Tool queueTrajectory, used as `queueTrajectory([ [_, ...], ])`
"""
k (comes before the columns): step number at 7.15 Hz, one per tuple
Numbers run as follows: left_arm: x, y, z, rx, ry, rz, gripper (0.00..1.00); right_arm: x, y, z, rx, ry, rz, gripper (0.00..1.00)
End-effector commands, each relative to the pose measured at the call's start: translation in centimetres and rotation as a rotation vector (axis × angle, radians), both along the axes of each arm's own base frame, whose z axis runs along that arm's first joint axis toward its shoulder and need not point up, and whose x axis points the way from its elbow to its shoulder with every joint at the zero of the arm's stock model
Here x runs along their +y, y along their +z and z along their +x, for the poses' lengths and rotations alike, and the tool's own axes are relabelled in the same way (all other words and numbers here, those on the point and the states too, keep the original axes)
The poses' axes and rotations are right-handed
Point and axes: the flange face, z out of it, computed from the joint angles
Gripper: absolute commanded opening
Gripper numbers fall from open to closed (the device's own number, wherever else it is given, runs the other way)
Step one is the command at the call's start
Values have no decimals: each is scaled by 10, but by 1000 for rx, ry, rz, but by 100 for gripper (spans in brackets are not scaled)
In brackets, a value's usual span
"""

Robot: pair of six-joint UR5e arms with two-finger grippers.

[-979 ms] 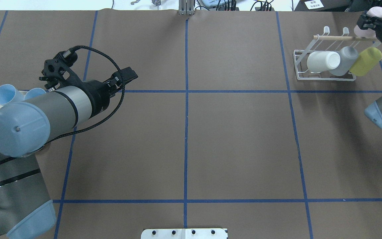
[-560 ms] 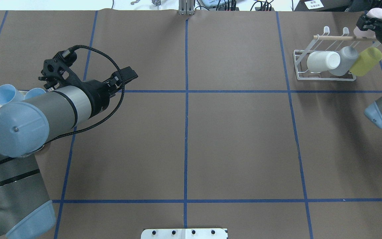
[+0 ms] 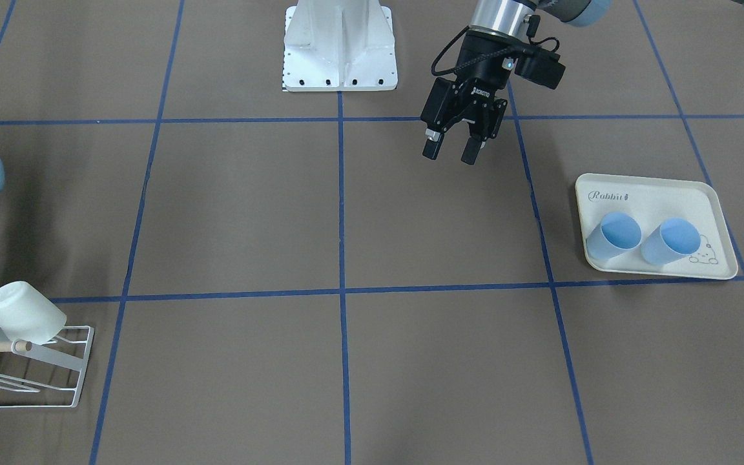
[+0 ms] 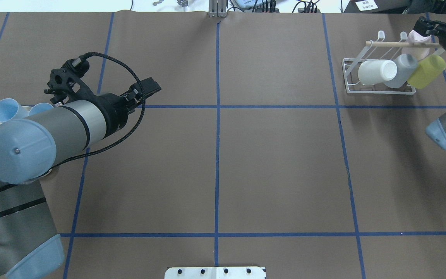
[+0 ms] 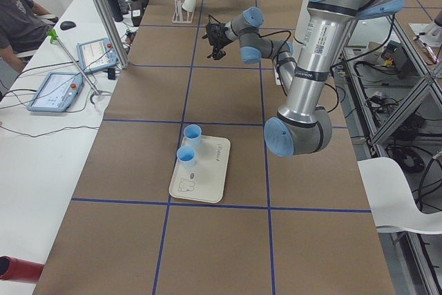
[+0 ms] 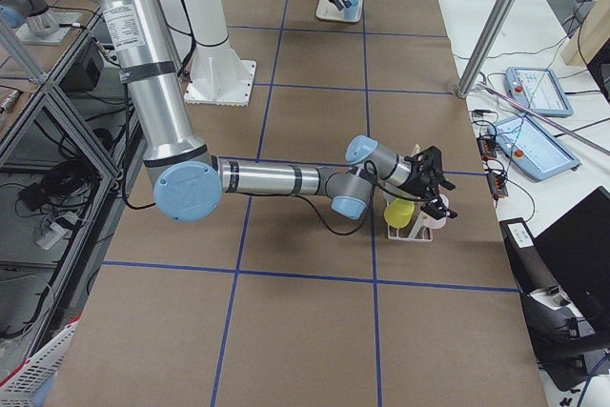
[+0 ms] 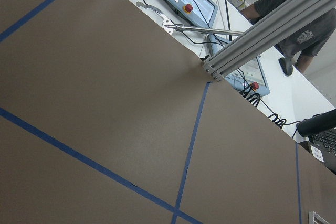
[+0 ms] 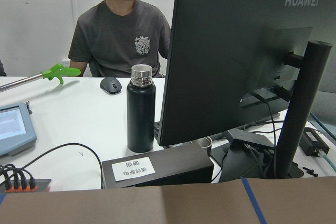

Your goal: Transfer IKEA cup to right arm and place on rack

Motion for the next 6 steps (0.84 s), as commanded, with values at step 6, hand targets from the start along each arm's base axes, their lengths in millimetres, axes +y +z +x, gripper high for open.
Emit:
queueTrajectory([
  [6,-44,81,-131,-165,200,-36,100,22,-169,64,-373,-166,-19,100],
])
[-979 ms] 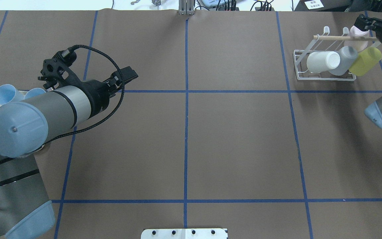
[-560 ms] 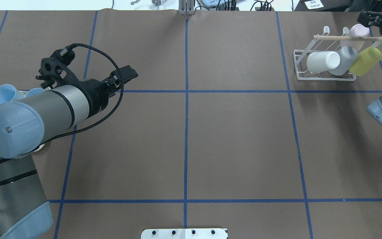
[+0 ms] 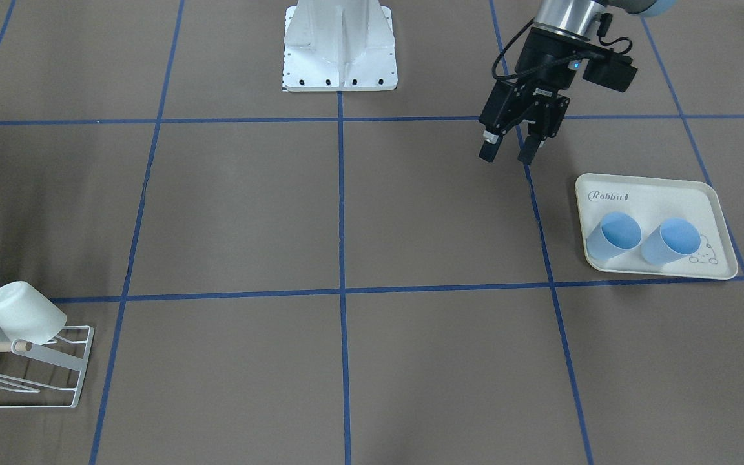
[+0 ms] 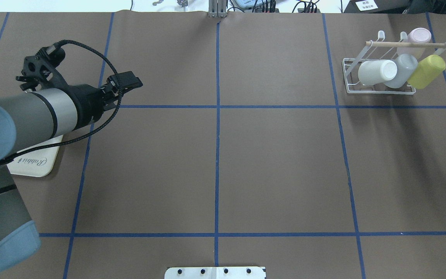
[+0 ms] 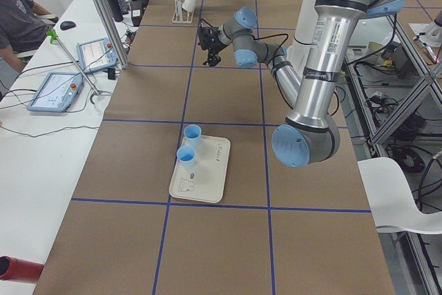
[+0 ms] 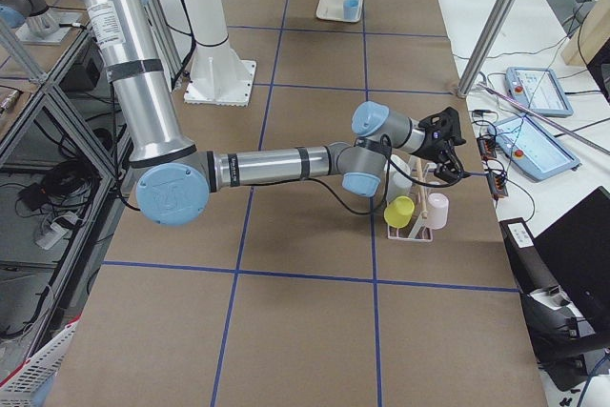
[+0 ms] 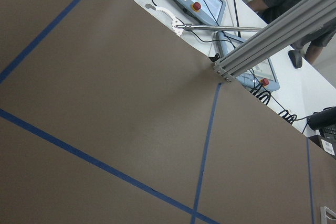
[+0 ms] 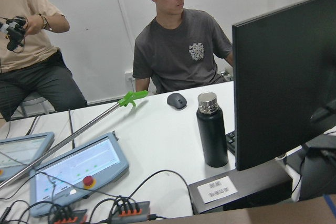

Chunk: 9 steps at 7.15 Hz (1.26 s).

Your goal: Transfer IKEA cup to right arm and place on rack

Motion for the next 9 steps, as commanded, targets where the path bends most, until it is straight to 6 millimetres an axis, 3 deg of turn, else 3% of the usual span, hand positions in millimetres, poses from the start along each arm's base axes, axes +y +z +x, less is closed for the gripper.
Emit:
queueTrajectory([
  [1,-16,58,-72,-115,134,-5,100,31,-97,-6,-157,-89,-105,100],
  [2,-24,87,-101,-191,208,-17,100,49,-127,-18,-251,-158,-143,100],
  [3,-36,106,-129,-290,289,-32,100,66,-147,-44,-339,-211,-164,100],
  [4,-47,124,-155,-386,366,-39,100,85,-167,-77,-413,-265,-180,100],
  [5,-63,160,-171,-413,437,-61,100,100,-192,-110,-497,-318,-200,100],
  [7,-85,224,-175,-410,549,-88,100,122,-248,-183,-682,-414,-288,100],
  [9,-104,272,-167,-409,549,-89,100,134,-266,-210,-706,-468,-280,100],
])
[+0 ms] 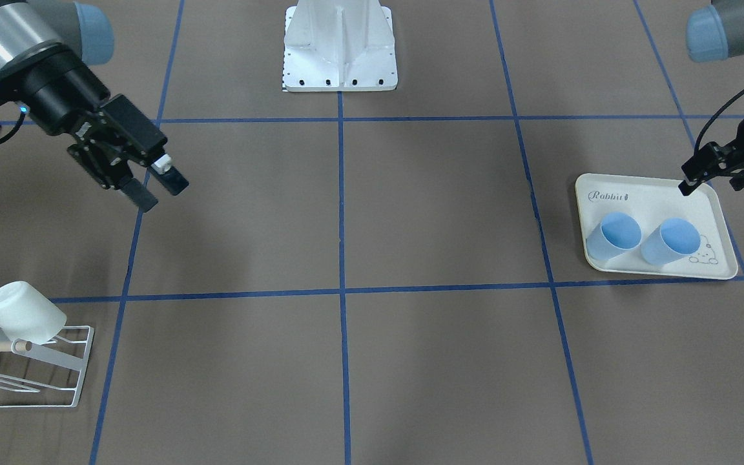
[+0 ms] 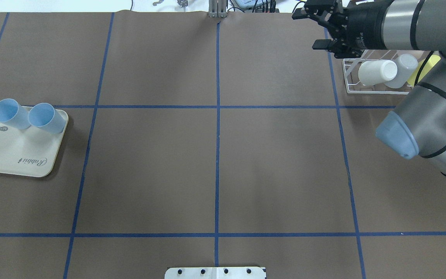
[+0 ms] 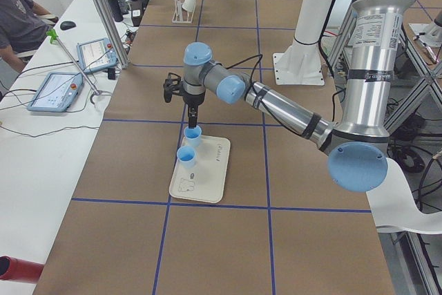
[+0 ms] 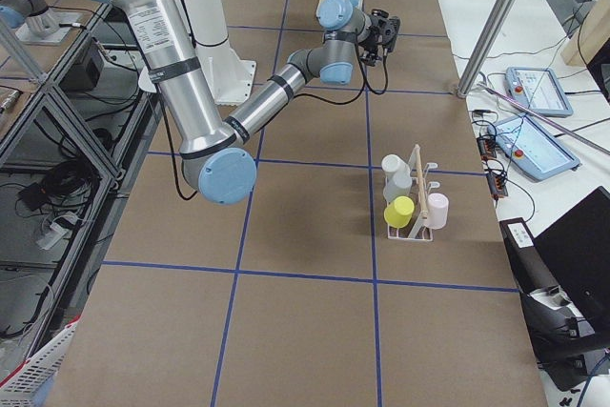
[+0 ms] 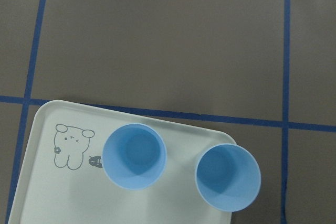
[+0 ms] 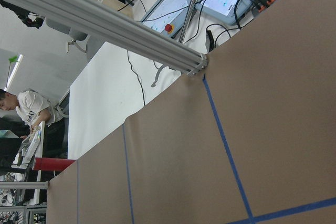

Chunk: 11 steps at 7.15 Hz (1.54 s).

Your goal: Transfer IKEA cup to right arm and place on rack

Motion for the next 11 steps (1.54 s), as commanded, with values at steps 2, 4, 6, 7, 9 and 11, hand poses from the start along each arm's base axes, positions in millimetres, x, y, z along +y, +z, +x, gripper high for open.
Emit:
queueTrajectory([
  [2,-22,76,8,6,4,7,100,18,-16,-37,-46,-23,20,100],
  [4,-30,93,13,-3,7,-14,100,22,-18,-45,-48,-18,22,100],
  [6,-31,111,14,-3,5,-13,100,21,-17,-46,-46,-18,22,100],
  [7,-31,111,15,-2,3,-18,100,21,-17,-47,-45,-20,21,100],
  [9,-29,119,23,-7,17,-22,100,22,-17,-49,-45,-23,21,100],
  [11,-24,119,42,-6,38,-34,100,23,-16,-49,-43,-25,21,100],
])
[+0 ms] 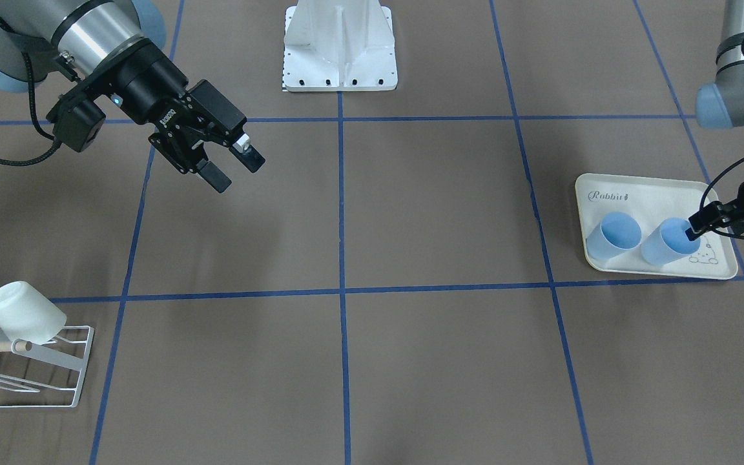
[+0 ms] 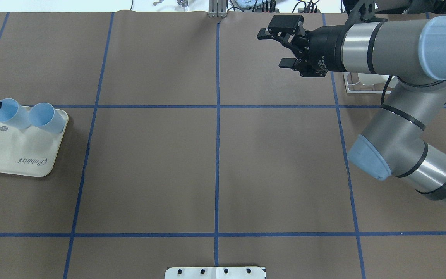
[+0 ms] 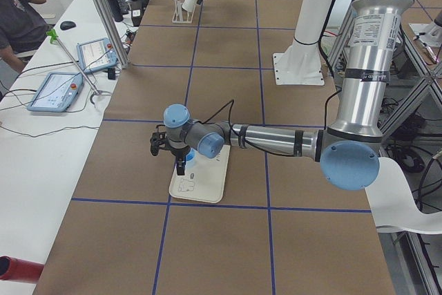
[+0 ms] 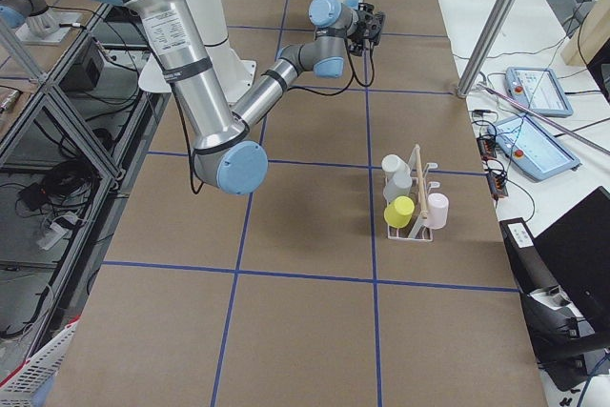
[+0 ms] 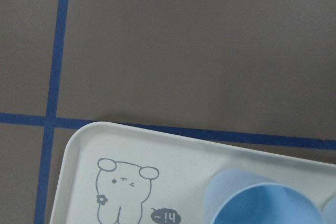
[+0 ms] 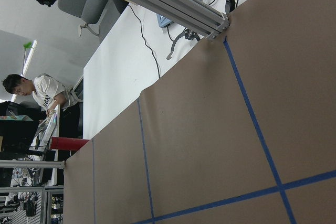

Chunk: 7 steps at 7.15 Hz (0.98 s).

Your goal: Transfer IKEA cup to right arm and place on rack

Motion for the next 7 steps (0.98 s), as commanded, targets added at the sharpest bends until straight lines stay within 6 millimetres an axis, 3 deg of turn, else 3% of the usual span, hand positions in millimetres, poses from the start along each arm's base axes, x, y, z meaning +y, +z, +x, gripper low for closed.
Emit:
queueTrajectory([
  [1,4,1,13,4,14,-14,99,0,1,0,1,-1,1,100],
  [2,4,3,13,1,13,-16,82,1,1,-1,0,-2,0,100],
  [3,4,3,13,0,17,-13,55,1,1,-2,0,-4,0,100],
  [5,5,6,16,-3,22,-18,35,2,1,-3,0,-6,-3,100],
  [6,5,6,16,-1,20,-21,11,2,1,-3,0,-7,-3,100],
  [7,9,2,13,8,21,-16,0,3,0,-4,-2,-9,0,100],
])
